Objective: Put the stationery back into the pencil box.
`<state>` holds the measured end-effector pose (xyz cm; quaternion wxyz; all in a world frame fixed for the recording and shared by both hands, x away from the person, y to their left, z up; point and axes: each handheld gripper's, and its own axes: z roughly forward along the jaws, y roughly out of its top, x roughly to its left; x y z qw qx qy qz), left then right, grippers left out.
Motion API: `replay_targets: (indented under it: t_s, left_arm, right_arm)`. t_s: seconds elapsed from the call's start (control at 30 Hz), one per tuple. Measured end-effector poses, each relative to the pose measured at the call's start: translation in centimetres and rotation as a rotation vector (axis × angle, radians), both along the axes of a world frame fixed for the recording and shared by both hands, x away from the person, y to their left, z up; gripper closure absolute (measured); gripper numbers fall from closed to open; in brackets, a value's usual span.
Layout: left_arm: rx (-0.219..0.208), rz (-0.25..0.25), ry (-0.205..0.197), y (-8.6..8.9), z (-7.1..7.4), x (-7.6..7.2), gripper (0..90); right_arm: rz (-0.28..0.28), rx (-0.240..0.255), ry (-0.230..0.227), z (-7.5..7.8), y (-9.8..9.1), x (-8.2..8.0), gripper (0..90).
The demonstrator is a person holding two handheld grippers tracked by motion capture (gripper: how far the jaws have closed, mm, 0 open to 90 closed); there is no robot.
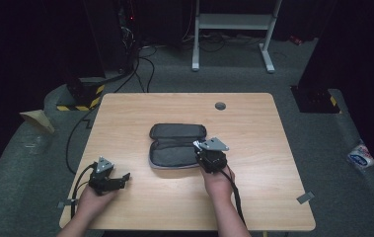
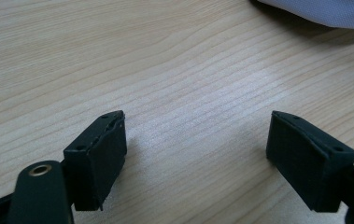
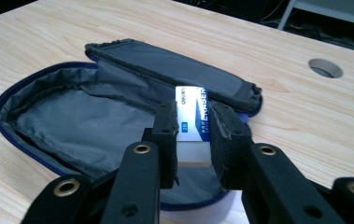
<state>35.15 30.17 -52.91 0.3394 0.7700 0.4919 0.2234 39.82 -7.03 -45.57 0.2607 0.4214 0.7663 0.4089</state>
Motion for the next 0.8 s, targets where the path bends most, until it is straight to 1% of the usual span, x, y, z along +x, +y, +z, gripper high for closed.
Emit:
replay_targets:
  t_s: [0.1, 0.27, 0.4, 0.43, 0.67, 0.8]
  left_arm:
    - [0.001, -0.001, 0.002, 0.0, 0.0, 0.0, 20.5]
    - [-0.001, 0.002, 0.003, 0.0, 0.0, -0.1, 20.5]
    - [-0.002, 0.0, 0.003, 0.0, 0.0, -0.1, 20.5]
    - [-0.001, 0.0, 0.003, 0.0, 0.0, -0.1, 20.5]
    - [-0.003, 0.0, 0.003, 0.0, 0.0, -0.1, 20.4]
    - [-0.003, -0.001, 0.003, 0.0, 0.0, -0.1, 20.4]
  right_arm:
    - [0.008, -0.002, 0.005, -0.2, 0.5, 0.2, 72.7]
    - [0.015, -0.016, 0.029, -0.8, 1.1, 0.6, 72.7]
    - [0.01, -0.031, 0.039, -1.3, 1.1, 1.0, 72.7]
    - [0.004, -0.026, 0.045, -1.5, 1.1, 1.0, 72.7]
    - [-0.005, -0.044, 0.079, -2.7, 1.1, 1.6, 72.6]
    - [-0.012, -0.052, 0.096, -3.2, 1.3, 1.6, 72.5]
